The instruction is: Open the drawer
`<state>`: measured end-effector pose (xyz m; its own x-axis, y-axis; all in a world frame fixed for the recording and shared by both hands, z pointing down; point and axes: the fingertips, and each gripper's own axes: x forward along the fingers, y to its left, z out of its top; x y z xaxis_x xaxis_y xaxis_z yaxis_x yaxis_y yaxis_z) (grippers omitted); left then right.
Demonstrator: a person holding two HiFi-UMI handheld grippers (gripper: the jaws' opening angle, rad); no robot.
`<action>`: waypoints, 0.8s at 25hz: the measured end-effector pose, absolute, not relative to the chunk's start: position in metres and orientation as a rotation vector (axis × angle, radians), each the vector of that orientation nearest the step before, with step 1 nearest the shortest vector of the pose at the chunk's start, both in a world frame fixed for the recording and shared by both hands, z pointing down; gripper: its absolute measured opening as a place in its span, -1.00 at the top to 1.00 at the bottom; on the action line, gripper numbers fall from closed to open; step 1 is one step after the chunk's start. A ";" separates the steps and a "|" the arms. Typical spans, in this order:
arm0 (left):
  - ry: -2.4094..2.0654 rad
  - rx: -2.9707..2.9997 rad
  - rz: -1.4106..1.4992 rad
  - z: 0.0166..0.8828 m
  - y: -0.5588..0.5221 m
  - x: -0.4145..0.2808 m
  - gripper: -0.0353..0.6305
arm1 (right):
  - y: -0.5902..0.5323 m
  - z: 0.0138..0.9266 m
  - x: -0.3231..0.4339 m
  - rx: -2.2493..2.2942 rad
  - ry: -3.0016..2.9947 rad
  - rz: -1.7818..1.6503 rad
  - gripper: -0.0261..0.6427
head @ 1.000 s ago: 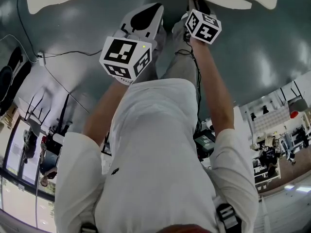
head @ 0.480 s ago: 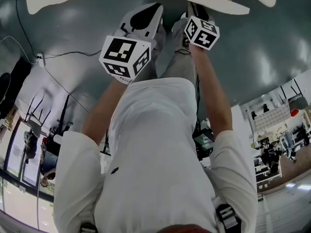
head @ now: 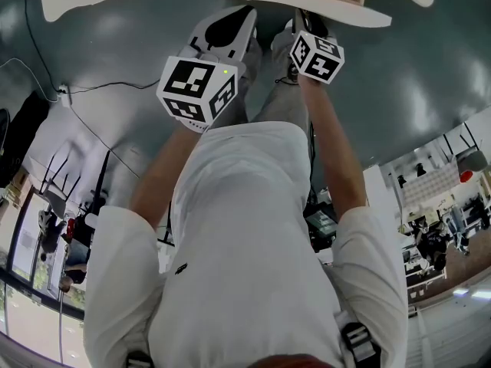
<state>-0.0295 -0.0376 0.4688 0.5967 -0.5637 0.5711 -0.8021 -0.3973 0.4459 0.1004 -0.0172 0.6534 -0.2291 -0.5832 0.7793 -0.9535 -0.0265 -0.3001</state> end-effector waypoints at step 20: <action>-1.047 2.116 0.455 0.467 -0.012 -0.035 0.87 | 0.027 0.649 0.086 1.600 -1.806 1.173 0.52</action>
